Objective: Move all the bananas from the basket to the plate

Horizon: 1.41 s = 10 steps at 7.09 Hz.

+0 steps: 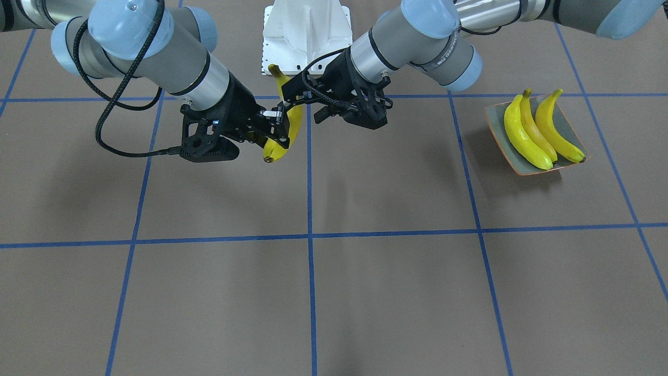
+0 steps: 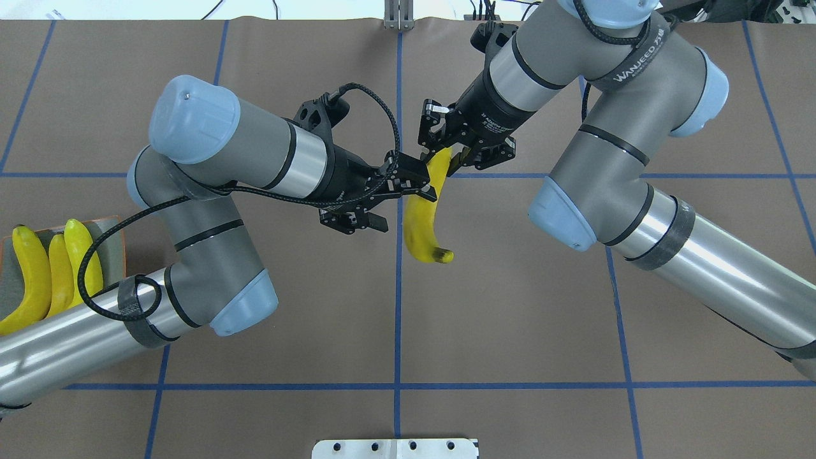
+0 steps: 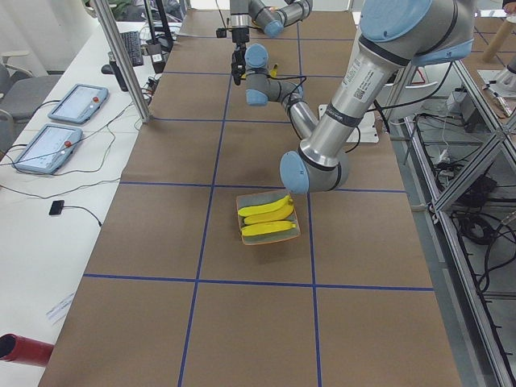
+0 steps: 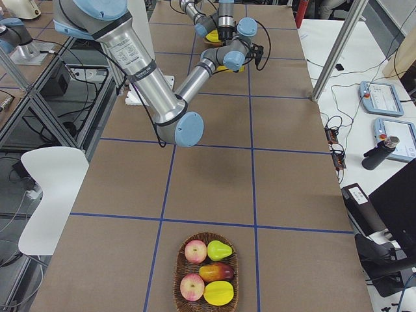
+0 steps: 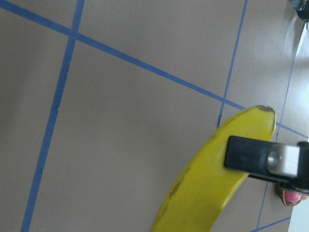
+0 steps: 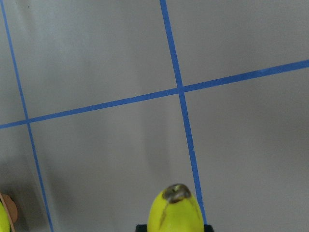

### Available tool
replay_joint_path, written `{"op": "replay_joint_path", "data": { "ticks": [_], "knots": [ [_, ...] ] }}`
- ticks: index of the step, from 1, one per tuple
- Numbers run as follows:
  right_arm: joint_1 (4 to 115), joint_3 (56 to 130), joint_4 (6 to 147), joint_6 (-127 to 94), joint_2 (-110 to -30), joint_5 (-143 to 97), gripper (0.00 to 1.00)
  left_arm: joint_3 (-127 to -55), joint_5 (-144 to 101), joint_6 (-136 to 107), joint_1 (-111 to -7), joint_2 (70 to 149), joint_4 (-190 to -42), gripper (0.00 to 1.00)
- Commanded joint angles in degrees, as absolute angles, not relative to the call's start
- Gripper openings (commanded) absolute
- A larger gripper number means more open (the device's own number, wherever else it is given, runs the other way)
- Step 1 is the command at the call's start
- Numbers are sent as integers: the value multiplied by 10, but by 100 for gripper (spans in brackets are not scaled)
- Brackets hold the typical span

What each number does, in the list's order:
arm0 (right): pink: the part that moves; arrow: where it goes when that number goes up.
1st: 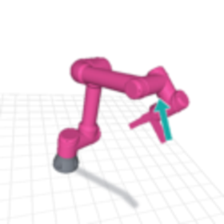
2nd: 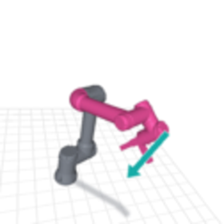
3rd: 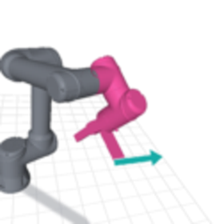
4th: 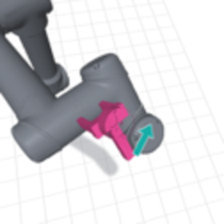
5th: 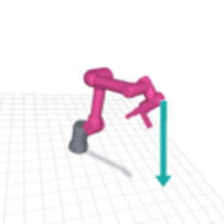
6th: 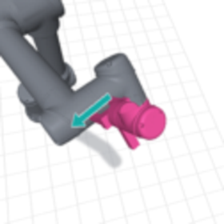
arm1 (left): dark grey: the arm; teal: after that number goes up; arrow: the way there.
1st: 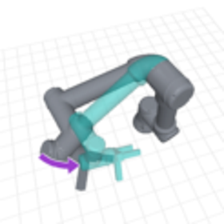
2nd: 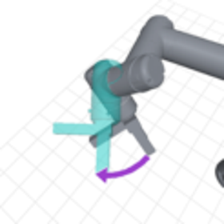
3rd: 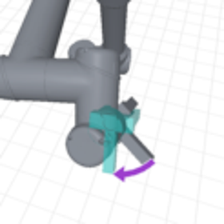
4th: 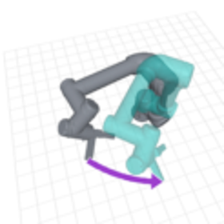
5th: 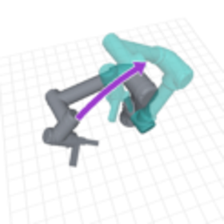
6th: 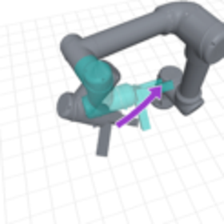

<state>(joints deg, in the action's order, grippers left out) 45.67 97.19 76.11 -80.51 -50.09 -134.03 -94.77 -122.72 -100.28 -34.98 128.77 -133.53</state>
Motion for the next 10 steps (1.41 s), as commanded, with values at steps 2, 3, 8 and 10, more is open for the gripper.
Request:
{"op": "replay_joint_path", "data": {
  "ticks": [2,3,8,10],
  "knots": [
    [457,972,760,-805,-501,-1340,0,-947,-1224,-1003,-335,1288,-1336,96],
    [457,973,761,-805,-501,-1340,0,-947,-1224,-1003,-335,1288,-1336,85],
    [454,972,761,-805,-503,-1340,0,-947,-1225,-1005,-333,1296,-1331,0],
    [455,973,752,-805,-504,-1342,99,-947,-1227,-1001,-333,1297,-1330,0]
  ]
}}
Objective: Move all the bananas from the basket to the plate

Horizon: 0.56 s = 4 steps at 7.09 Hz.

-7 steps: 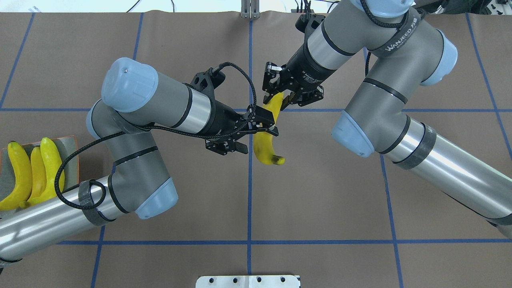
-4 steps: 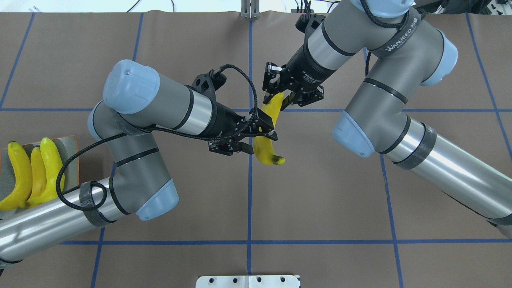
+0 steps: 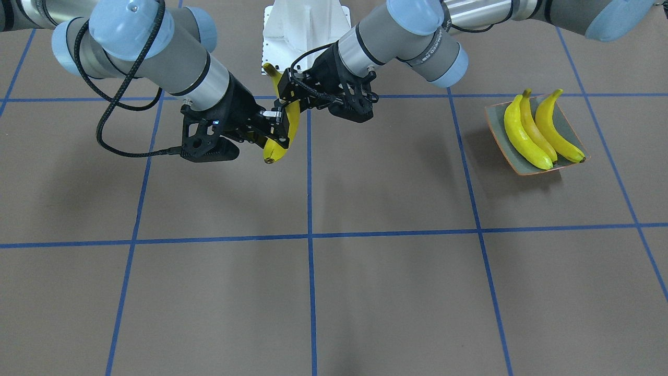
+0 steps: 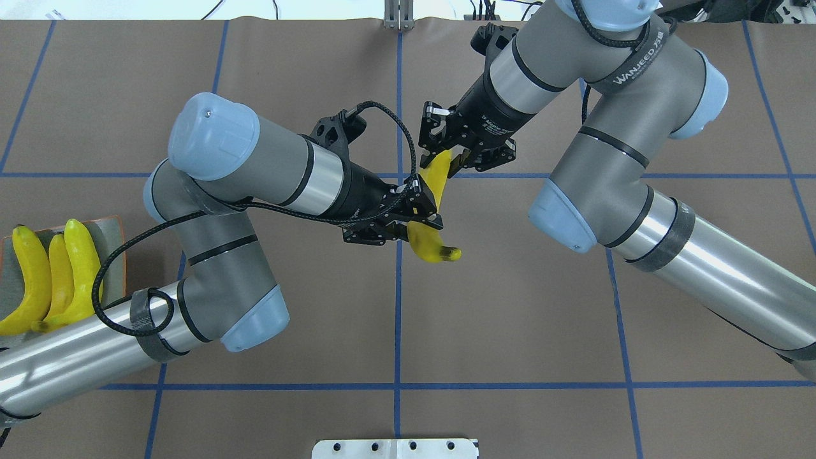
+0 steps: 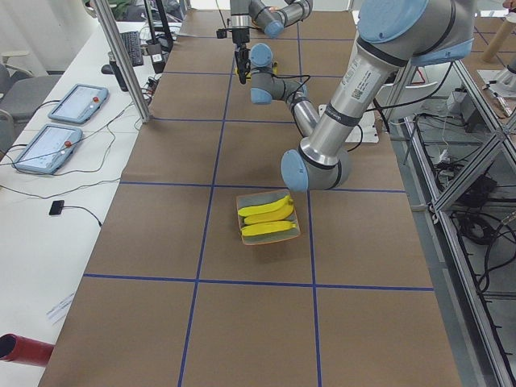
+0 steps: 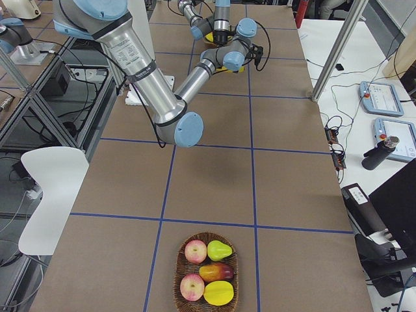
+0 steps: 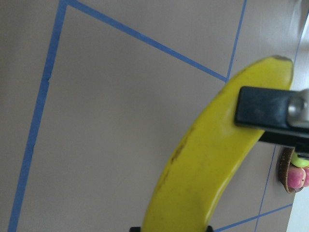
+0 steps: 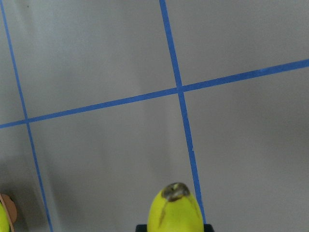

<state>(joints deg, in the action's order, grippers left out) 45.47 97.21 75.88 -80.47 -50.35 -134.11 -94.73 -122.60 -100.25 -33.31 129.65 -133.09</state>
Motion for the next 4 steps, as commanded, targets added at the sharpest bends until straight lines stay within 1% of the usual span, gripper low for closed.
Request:
{"op": "replay_joint_path", "data": {
  "ticks": [1,4],
  "knots": [
    [456,972,738,-814,-508,-1343,100,-946,-1227,-1000,-333,1297,-1330,0],
    [472,979,732,-817,-511,-1368,100,-940,-1227,-998,-335,1293,-1329,0]
  ]
}}
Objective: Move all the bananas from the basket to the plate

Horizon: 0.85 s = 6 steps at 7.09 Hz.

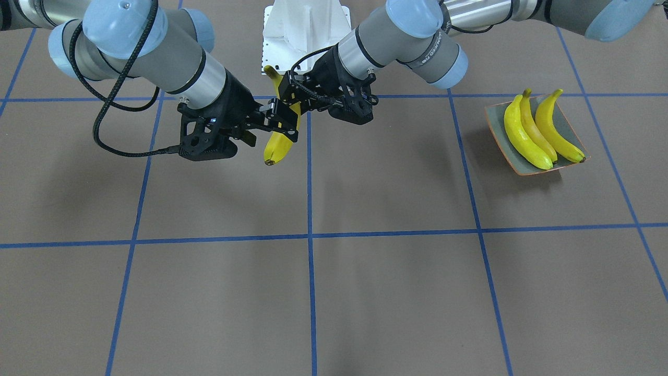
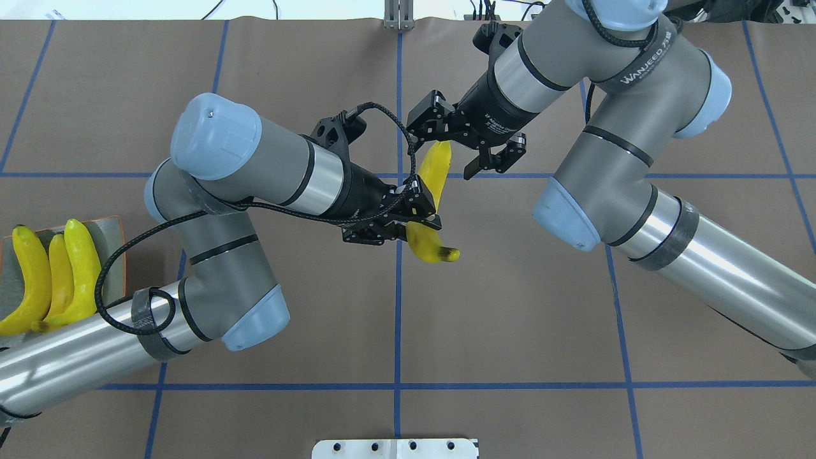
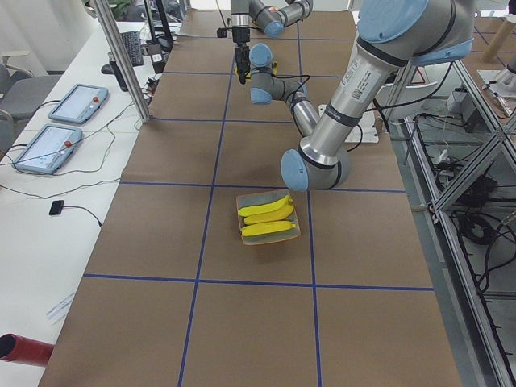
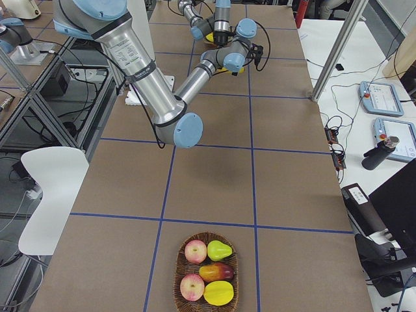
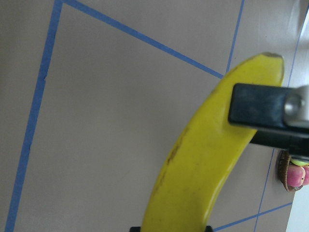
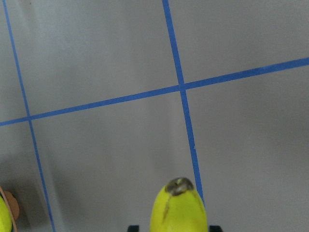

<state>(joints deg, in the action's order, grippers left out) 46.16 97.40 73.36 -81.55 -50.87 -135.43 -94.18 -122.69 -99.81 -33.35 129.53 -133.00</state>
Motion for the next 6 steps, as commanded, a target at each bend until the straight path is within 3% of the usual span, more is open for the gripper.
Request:
{"op": "replay_joint_path", "data": {
  "ticks": [1,3,6],
  "knots": [
    [504,985,732,-817,-523,-1403,100,-941,-1228,-1005,-340,1289,-1318,0],
    [554,986,733,-815,-548,-1412,100,-995,-1224,-1107,-377,1200,-1315,0],
    [567,983,734,-807,-578,-1362,100,-1141,-1223,-1167,-434,996,-1314,0]
  ]
}}
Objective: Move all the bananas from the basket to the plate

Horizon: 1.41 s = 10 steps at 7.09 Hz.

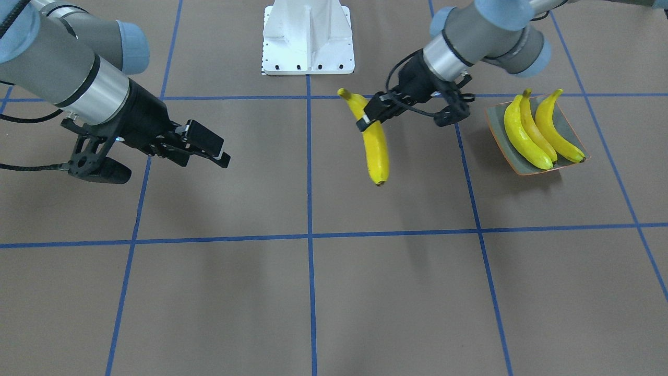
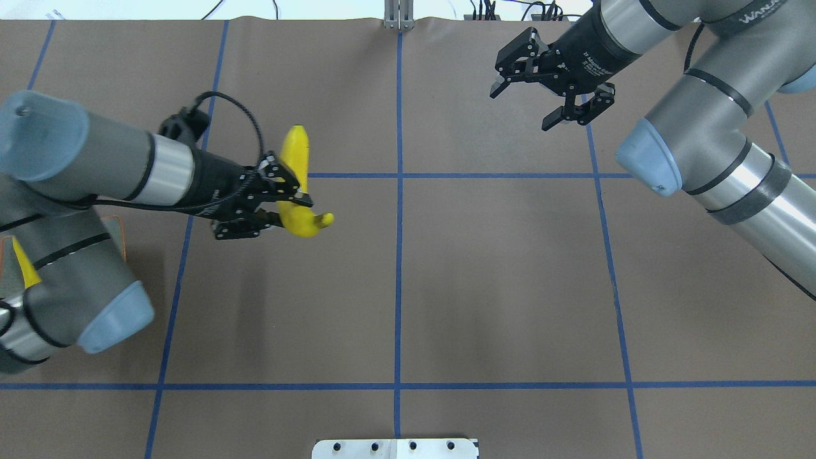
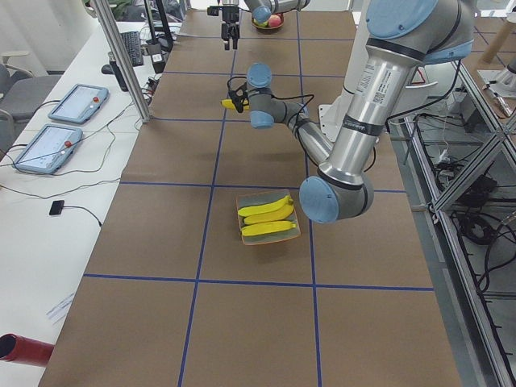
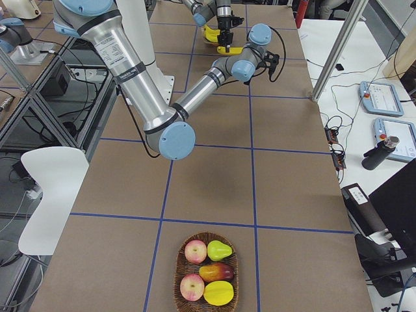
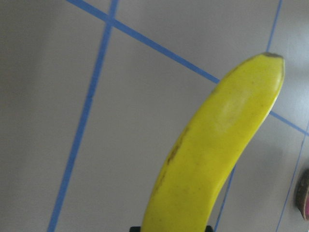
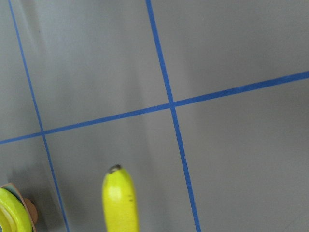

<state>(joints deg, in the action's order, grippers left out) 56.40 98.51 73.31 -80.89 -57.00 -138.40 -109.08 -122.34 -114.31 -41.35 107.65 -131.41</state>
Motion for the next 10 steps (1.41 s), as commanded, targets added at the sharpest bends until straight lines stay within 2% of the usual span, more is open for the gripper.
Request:
{"op": "replay_joint_path", "data": {
  "ticks": [1,6,10],
  "knots": [
    [567,983,733,-806,-591,-1340,100,-1150,-1222,-1194,-456,958,-1315,0],
    [566,971,732,-772,-615,-1318,100,-1152,-1213,-1150,-469,803,-1342,0],
    [565,969,732,-768,-617,-1318,100,-1121,-1215,-1099,-461,784,-1341,0]
  ]
}}
